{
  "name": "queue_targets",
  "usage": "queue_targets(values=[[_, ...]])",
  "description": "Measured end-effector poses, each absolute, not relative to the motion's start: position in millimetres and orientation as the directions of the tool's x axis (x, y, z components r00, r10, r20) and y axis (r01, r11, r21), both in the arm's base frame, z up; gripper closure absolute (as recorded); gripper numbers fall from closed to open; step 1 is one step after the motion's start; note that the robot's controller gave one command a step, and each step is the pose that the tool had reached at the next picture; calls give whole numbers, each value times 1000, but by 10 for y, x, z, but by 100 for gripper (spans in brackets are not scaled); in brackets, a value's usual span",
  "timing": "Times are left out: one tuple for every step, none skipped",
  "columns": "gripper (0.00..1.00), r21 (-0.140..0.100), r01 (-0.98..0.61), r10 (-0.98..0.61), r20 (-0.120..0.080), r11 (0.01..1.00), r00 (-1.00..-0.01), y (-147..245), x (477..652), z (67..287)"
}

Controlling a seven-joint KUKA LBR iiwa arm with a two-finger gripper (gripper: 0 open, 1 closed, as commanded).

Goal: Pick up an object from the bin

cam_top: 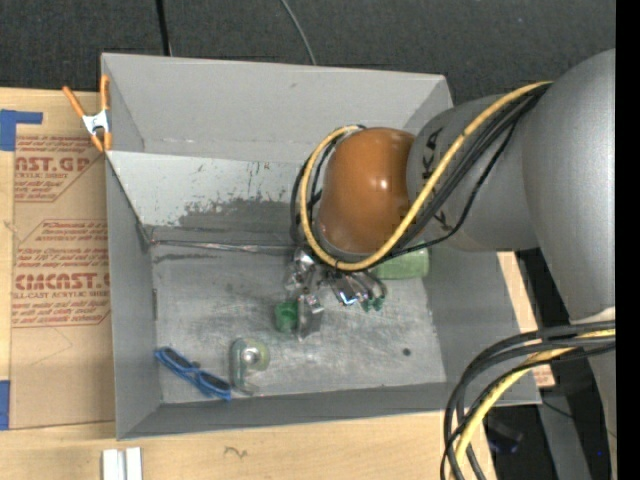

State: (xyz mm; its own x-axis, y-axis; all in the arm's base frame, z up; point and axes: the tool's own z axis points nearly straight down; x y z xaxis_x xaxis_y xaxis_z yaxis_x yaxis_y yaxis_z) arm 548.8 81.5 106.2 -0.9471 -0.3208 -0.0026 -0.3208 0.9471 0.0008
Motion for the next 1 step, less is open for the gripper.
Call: queue_targets(values=[[100, 0, -320, -320, -4, 947, -947, 818, 5495, 1228]])
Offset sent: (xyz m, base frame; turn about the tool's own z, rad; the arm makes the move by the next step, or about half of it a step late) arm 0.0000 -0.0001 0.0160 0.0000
